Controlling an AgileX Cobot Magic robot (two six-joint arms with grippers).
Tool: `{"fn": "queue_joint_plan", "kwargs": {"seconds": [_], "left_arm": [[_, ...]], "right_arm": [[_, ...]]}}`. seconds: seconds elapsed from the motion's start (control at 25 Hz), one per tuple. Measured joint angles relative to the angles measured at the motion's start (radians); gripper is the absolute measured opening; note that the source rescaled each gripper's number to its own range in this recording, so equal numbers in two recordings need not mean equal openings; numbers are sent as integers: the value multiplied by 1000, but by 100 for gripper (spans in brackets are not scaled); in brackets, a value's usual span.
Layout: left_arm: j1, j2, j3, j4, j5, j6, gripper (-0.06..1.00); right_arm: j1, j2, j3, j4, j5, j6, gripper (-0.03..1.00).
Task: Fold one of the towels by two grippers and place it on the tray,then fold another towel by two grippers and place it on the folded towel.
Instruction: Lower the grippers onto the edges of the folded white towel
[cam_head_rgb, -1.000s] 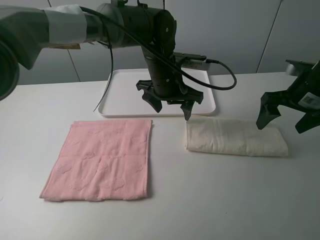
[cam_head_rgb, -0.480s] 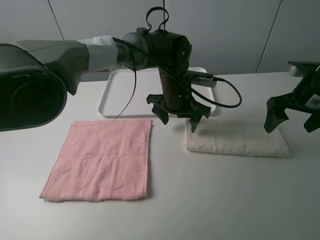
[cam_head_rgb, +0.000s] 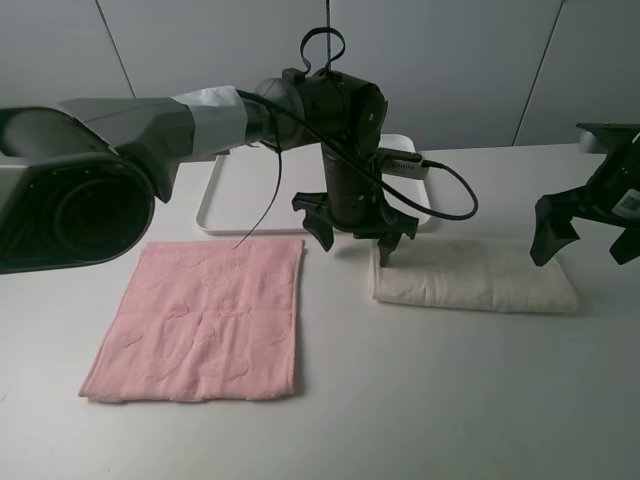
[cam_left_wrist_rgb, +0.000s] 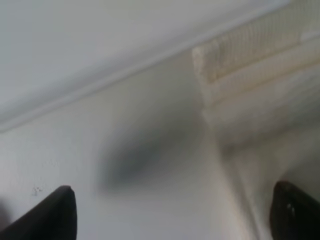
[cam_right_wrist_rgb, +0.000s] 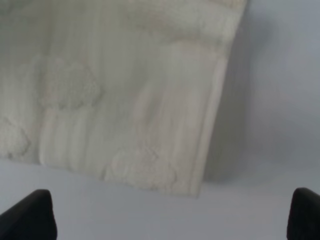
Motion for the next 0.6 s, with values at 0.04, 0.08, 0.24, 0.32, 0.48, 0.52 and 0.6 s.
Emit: {"fn": "queue_joint_plan", "kwargs": {"seconds": [0.04,0.08,0.24,0.32,0.48,0.52,0.6], "left_arm": [[0,0,-2,2,0,-2,100],[0,0,-2,2,0,-2,100],[0,0,-4,4,2,-5,100],[0,2,-6,4,4,-6,100],[0,10,-8,4,6,-6,100],[0,15,-8,4,9,-6,100],[0,17,-8,4,13,-6,100]], "right_arm": [[0,0,0,0,0,3,100],[0,0,0,0,0,5,100],[0,0,0,0,0,17,100],[0,0,0,0,0,19,100],[0,0,0,0,0,21,100],[0,0,0,-2,-3,21,100],[0,0,0,-4,-14,30,100]]}}
